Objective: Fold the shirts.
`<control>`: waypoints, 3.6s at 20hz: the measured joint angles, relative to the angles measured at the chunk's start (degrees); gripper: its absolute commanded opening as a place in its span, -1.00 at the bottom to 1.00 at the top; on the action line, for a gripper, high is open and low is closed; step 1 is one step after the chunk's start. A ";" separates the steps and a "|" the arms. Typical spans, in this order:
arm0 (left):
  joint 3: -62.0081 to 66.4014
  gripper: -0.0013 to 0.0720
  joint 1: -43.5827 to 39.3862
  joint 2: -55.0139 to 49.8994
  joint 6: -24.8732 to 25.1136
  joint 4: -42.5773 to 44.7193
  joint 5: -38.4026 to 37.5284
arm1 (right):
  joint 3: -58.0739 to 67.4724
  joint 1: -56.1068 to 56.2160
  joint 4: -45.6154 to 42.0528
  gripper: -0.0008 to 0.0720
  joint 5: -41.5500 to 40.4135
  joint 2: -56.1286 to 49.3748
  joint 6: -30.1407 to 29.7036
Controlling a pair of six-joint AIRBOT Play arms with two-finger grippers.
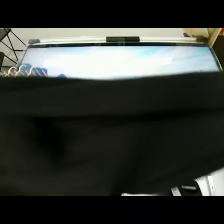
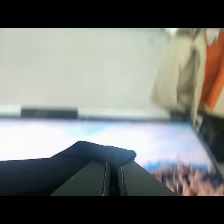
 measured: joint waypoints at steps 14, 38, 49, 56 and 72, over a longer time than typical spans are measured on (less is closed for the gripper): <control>-48.65 -0.88 -10.69 -28.33 9.70 -0.37 23.87 | -35.45 0.07 8.87 -0.79 -23.78 -36.04 -4.28; -25.53 -0.88 -14.58 -66.64 5.09 2.62 6.29 | -24.41 4.72 9.38 -0.79 -15.74 -61.81 2.27; -26.93 -0.39 -13.97 -67.25 4.87 4.96 5.95 | -27.67 5.01 1.33 0.22 -12.52 -61.72 5.90; -24.35 0.27 -10.19 -64.52 2.34 6.29 -4.72 | -24.96 3.78 1.55 0.28 -3.13 -56.13 3.78; -84.96 -0.03 -4.09 -27.21 8.61 -1.62 8.15 | -39.23 -12.55 5.38 0.28 9.60 -37.48 -1.86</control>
